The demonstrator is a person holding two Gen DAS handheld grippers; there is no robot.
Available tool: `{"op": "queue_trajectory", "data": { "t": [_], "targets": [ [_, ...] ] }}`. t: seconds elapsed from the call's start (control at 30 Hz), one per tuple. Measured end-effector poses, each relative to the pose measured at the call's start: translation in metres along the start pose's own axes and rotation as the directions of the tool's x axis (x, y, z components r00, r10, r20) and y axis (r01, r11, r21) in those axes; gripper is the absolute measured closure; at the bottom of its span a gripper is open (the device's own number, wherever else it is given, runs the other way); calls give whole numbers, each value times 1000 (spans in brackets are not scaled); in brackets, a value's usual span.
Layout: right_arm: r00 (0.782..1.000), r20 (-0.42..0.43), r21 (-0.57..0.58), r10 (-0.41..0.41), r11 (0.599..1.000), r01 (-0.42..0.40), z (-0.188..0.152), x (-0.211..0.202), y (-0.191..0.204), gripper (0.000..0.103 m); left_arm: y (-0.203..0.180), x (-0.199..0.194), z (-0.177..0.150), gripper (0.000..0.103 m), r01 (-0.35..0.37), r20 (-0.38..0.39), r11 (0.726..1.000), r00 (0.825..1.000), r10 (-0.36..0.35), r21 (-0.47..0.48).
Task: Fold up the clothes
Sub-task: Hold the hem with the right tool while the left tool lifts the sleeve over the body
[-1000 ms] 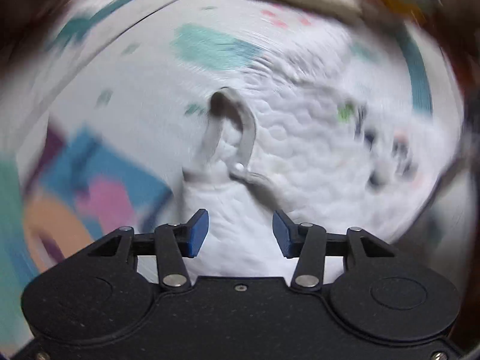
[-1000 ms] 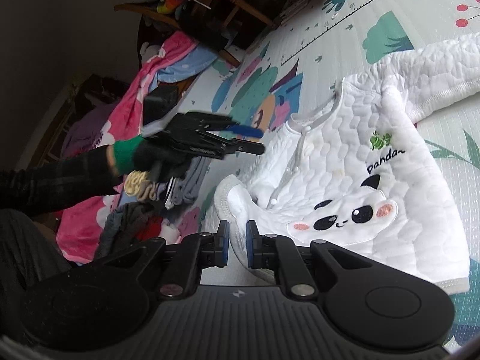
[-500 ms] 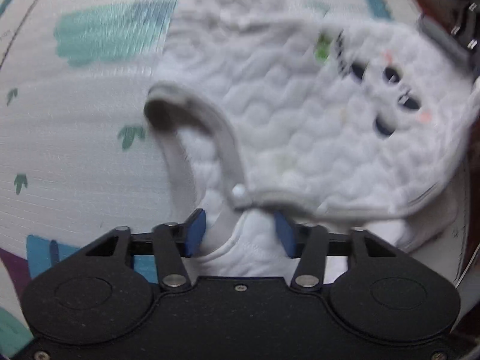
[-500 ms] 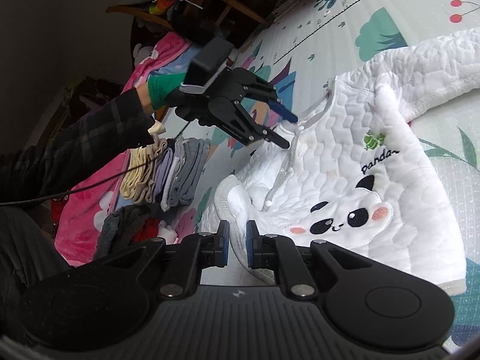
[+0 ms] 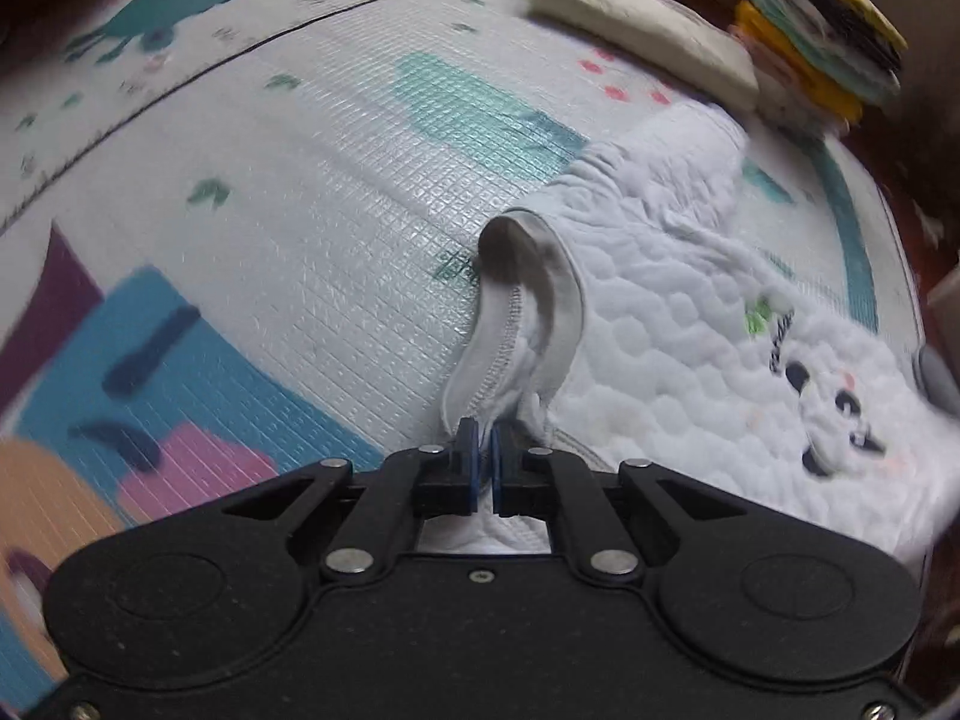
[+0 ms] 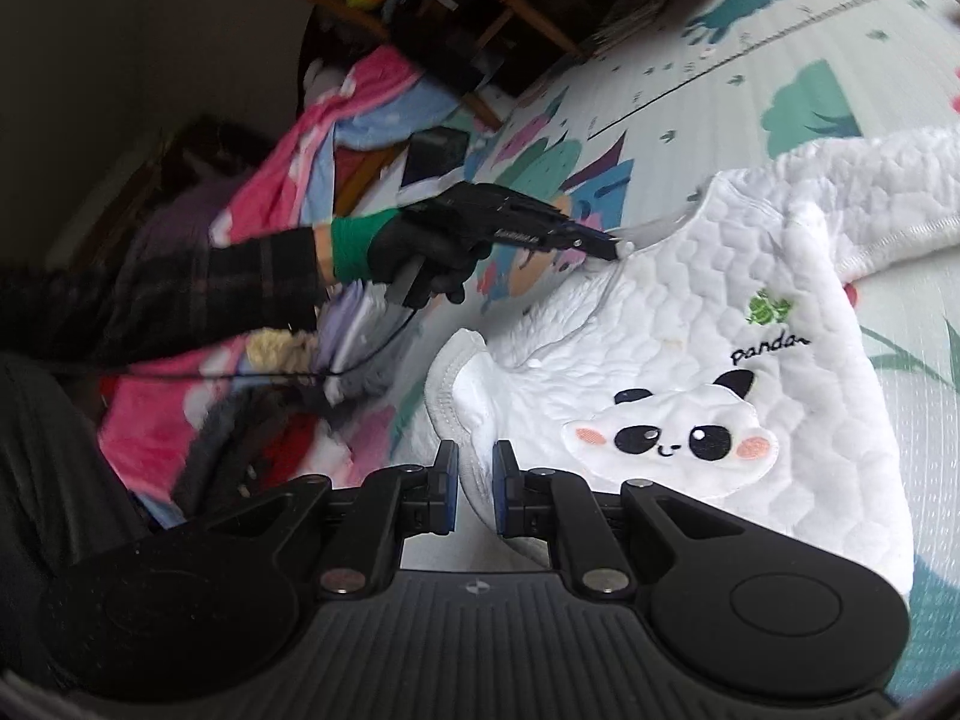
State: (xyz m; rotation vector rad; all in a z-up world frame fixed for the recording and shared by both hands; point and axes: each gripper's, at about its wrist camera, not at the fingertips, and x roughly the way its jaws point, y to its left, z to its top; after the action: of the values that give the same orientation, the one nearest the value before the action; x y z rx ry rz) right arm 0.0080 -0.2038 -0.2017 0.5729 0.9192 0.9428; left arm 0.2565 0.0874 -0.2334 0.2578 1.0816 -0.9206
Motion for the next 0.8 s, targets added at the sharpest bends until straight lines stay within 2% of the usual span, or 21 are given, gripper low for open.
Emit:
{"op": "queue_trajectory", "data": {
  "t": [0.1,0.17,0.23,0.27,0.3,0.37,0.43,0.5,0.53,0.57,0.6,0.63,0.67,0.7,0.73,0.8],
  "targets": [
    [998,-47,-49,-30,998,27,-4,9,4,89,-1,5,-2,99,-43,17,999,999,43,-25],
    [996,-76,-77,-51,996,45,-7,16,5,89,-8,3,3,86,-96,17,995,995,96,8],
    [996,-63,-38,-63,997,61,-8,17,-1,89,-18,-16,7,76,-134,26,989,991,133,55],
    [998,-37,24,-54,998,55,-7,14,-9,89,-23,-27,9,76,-152,32,985,988,150,80],
    [999,-2,94,-48,994,48,-5,8,-17,89,-27,-39,9,77,-136,38,987,990,133,84],
    [997,66,219,-50,975,34,-1,-5,-34,89,-36,-61,-1,77,-55,15,995,998,54,85],
    [992,106,291,-68,956,34,0,-14,-46,89,-57,-72,-19,77,15,-55,990,998,-7,143],
    [991,113,299,-72,954,35,1,-17,-47,89,-82,-74,-46,76,6,-128,984,992,17,180],
    [992,107,292,-65,956,31,1,-15,-45,89,-92,-72,-59,69,-10,-144,982,989,37,189],
    [994,99,284,-54,959,24,0,-13,-42,89,-102,-69,-72,51,-27,-154,980,986,58,196],
    [995,89,274,-43,962,17,-1,-10,-38,89,-112,-66,-85,46,-44,-164,978,983,78,204],
    [996,78,262,-35,965,13,-1,-7,-35,89,-122,-61,-97,45,-58,-173,972,980,98,226],
    [997,68,252,-28,968,10,-1,-4,-32,89,-133,-53,-107,48,-101,-177,948,971,159,302],
    [998,61,245,-24,969,9,-1,-2,-30,89,-144,-45,-116,62,-152,-174,906,956,237,395],
    [998,58,241,-24,971,9,0,0,-29,89,-149,-42,-121,86,-168,-179,867,943,280,469],
    [998,63,237,-29,971,14,3,-1,-27,89,-151,-46,-127,89,-176,-182,786,922,343,593]
  ]
}}
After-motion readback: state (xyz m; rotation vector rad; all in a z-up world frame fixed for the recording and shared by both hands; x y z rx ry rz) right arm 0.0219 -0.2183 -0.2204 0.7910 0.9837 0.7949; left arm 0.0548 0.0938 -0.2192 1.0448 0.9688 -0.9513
